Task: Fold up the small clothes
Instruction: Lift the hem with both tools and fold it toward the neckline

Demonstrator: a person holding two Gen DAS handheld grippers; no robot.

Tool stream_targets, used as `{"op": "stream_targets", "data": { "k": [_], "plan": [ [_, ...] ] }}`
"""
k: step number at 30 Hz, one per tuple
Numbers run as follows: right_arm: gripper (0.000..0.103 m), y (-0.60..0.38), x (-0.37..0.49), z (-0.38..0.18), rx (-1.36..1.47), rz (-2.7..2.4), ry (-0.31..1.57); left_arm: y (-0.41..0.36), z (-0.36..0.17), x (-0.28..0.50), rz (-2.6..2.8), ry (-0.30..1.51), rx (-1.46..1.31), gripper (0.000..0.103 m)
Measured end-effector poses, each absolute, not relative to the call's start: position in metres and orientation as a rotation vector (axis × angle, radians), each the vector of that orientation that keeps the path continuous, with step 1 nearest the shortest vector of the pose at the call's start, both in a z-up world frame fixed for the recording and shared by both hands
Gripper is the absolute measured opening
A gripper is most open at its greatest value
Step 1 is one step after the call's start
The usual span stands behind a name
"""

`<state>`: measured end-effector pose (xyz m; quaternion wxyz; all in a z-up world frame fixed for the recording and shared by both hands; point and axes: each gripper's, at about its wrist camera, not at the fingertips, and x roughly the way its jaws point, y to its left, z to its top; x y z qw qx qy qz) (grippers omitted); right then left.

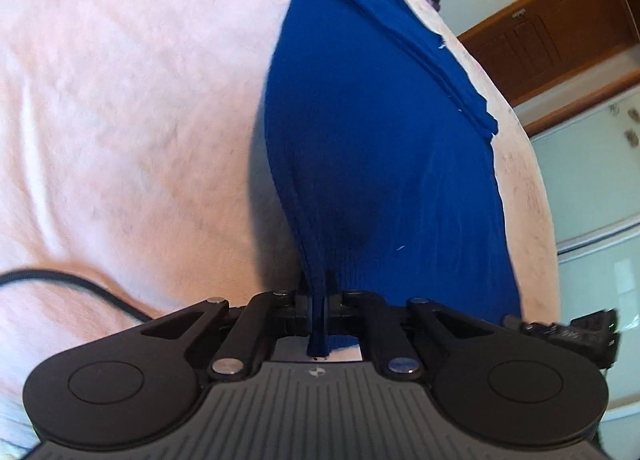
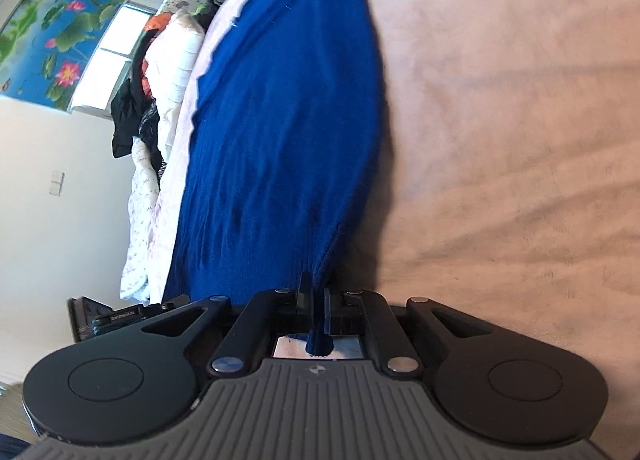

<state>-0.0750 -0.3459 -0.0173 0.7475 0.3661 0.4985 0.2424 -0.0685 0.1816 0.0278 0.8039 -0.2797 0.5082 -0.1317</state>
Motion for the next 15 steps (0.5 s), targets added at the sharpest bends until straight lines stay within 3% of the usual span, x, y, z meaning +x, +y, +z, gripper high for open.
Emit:
{"op": "stream_targets", "data": {
  "k": [4,15],
  "plan": [
    [0.004,-0.362,-0.080,-0.018,0.754,0.461,1.118,0.186,0.027,-0.069,-0.283,1.112,-0.548,0.004],
    [0.007,-0.359,-0.076,0.003,0.782,0.567,1.074,0.186,0.032,-0.066,-0.306,1.093,-0.575,0.004]
  ]
}}
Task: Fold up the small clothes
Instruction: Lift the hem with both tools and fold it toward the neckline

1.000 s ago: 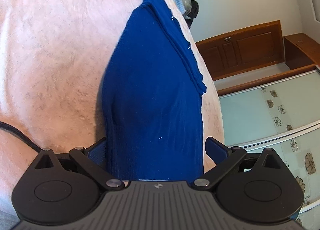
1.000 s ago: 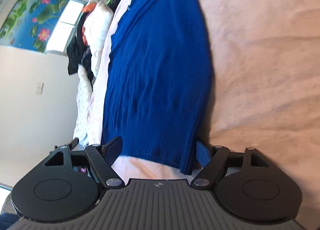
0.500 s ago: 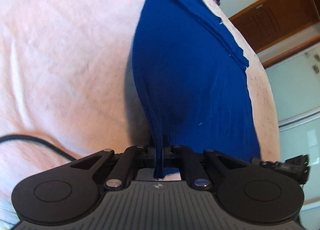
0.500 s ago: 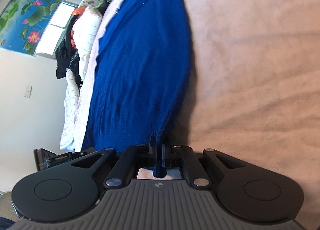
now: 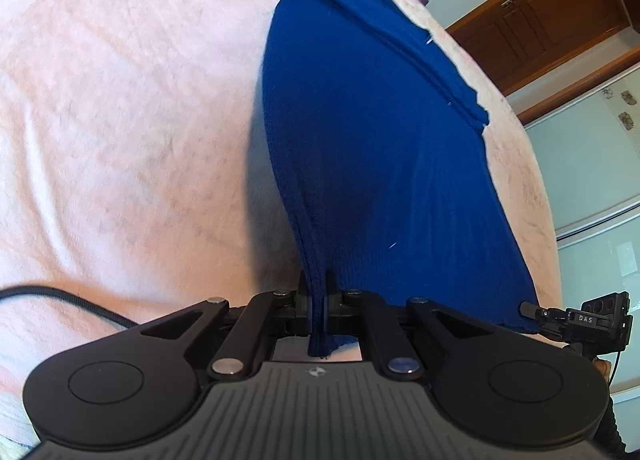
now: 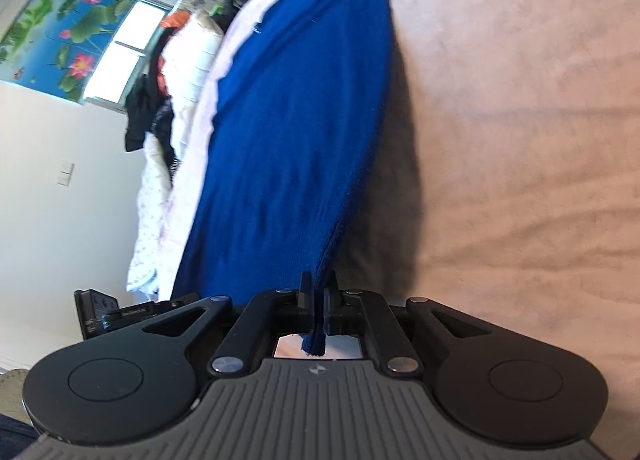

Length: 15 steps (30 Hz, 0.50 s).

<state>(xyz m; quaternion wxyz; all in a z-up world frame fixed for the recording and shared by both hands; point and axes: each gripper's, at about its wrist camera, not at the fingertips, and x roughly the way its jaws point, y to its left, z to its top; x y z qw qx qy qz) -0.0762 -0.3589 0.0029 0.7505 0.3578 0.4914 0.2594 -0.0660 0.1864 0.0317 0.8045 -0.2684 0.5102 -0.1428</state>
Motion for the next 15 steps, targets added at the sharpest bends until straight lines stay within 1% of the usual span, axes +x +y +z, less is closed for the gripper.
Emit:
{"op": "stream_targets", "data": {
  "k": [9,15],
  "plan": [
    [0.008,-0.367,-0.061,0.011,0.848,0.574,1.065,0.185,0.054,-0.036,-0.318,1.057,-0.598,0.004],
    [0.008,-0.375,-0.023,0.021,0.925,0.582,1.002,0.190,0.068,0.005,-0.320,1.014,-0.654,0.004]
  ]
}}
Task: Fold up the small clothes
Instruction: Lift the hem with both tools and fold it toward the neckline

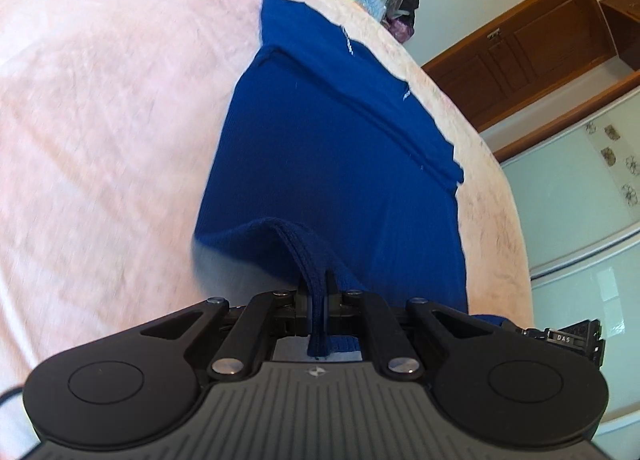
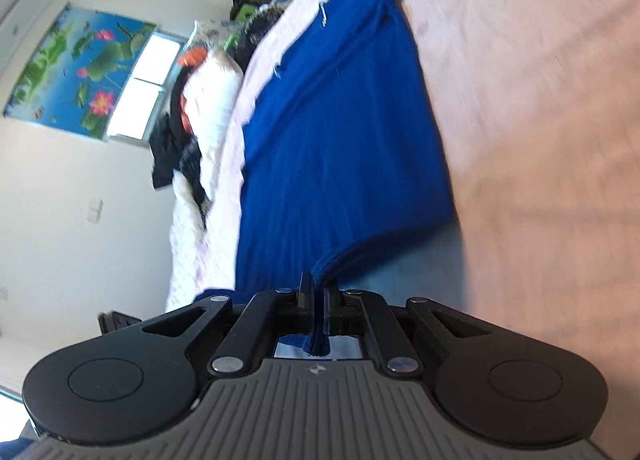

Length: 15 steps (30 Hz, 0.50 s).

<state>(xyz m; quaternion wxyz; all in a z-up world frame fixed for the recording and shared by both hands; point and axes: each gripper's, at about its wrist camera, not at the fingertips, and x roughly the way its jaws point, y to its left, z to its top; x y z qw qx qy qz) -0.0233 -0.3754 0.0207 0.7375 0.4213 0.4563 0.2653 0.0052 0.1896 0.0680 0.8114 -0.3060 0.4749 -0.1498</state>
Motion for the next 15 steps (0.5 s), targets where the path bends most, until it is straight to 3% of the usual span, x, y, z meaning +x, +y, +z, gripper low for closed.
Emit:
{"op": "stream_targets", "data": {
  "k": [15],
  "plan": [
    [0.008,-0.384,0.125,0.033,1.000,0.606,0.907,0.182,0.091,0.148,-0.322,0.948,-0.712,0.004]
  ]
}}
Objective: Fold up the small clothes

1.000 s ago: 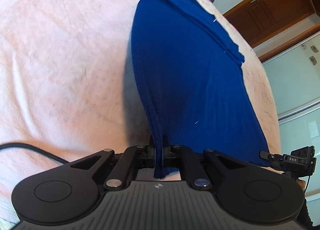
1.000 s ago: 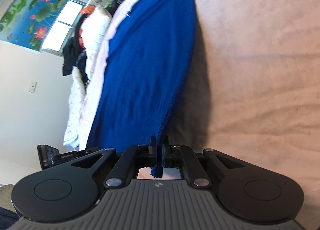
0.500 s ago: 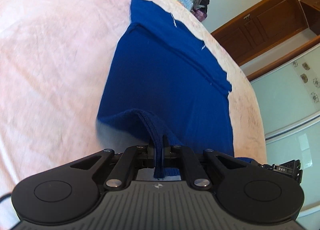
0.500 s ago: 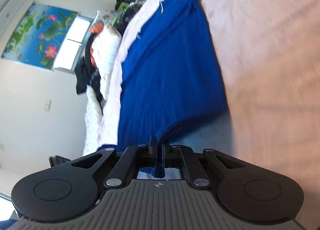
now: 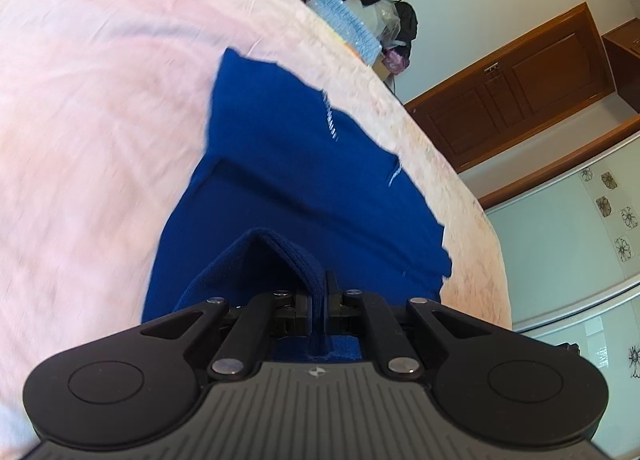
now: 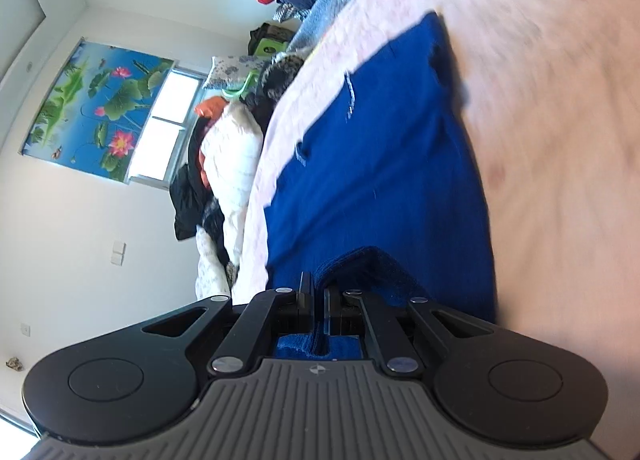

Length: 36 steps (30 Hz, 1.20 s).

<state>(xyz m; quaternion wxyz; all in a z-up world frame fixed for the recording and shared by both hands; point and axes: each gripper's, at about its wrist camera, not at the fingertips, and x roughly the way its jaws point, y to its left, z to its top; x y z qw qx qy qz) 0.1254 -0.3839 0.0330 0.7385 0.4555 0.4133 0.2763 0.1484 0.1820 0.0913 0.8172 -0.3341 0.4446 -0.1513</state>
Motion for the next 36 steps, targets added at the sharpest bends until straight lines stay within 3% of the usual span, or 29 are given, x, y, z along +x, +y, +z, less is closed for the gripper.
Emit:
{"op": "stream_targets", "data": {
  "k": [24,36],
  "plan": [
    [0.009,-0.385,0.300,0.019,1.013,0.573,0.878,0.166,0.087,0.324,-0.233,0.932,-0.720,0.004],
    [0.009,-0.367,0.395,-0.012,0.959,0.463,0.971,0.157,0.053,0.400,-0.134,1.007,-0.730,0.004]
  ]
}}
